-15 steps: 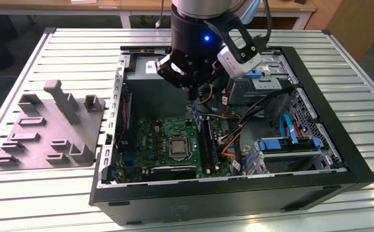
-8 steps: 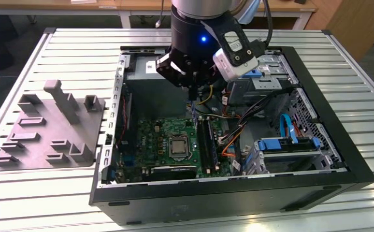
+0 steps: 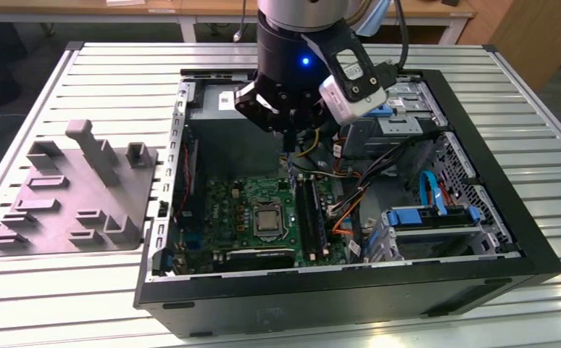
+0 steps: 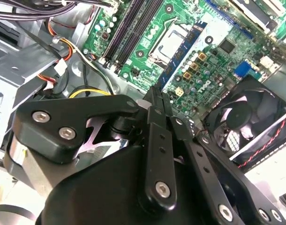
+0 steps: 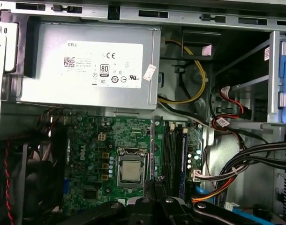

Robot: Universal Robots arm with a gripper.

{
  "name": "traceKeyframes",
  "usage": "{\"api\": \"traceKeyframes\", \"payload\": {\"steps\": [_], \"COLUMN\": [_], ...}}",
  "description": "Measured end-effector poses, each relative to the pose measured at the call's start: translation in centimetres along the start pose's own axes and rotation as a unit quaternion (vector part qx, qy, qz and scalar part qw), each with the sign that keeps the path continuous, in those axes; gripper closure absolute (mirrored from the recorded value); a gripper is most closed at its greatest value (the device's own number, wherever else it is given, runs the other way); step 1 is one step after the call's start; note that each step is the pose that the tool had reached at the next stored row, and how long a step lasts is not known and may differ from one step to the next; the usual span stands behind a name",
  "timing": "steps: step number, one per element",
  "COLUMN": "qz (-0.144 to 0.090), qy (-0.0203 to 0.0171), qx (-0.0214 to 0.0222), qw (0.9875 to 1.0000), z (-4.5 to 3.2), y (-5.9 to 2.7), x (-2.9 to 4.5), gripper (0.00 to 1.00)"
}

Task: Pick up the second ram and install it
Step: 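Insert the second ram into the second slot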

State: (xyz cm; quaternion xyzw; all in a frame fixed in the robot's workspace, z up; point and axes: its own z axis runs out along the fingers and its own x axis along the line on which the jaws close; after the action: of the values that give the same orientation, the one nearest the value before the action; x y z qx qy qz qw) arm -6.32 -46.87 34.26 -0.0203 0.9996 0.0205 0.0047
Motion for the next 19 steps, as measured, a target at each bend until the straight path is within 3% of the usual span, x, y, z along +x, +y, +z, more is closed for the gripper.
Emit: {"api": "traceKeyframes", "payload": {"steps": [3,13,14,15,19], "qz": [-0.012,-0.011,-0.011,-0.011,-0.011], "qy": [0.0005,0.0005,0.0005,0.0005,0.0006], "qx": [-0.0001,0.0,-0.0002,-0.0001,-0.0001], "qw": [0.9999,0.9999,0.9999,0.9999,0.9999], "z": [0.19,0.34,0.37,0.44,0.45], "y": [-0.01,-0.09,-0.11,-0.24,-0.27], "x": [-0.03,-0.03,-0.18,-1.09,-1.59], "gripper": [0.89,0.89,0.89,0.89,0.89]}}
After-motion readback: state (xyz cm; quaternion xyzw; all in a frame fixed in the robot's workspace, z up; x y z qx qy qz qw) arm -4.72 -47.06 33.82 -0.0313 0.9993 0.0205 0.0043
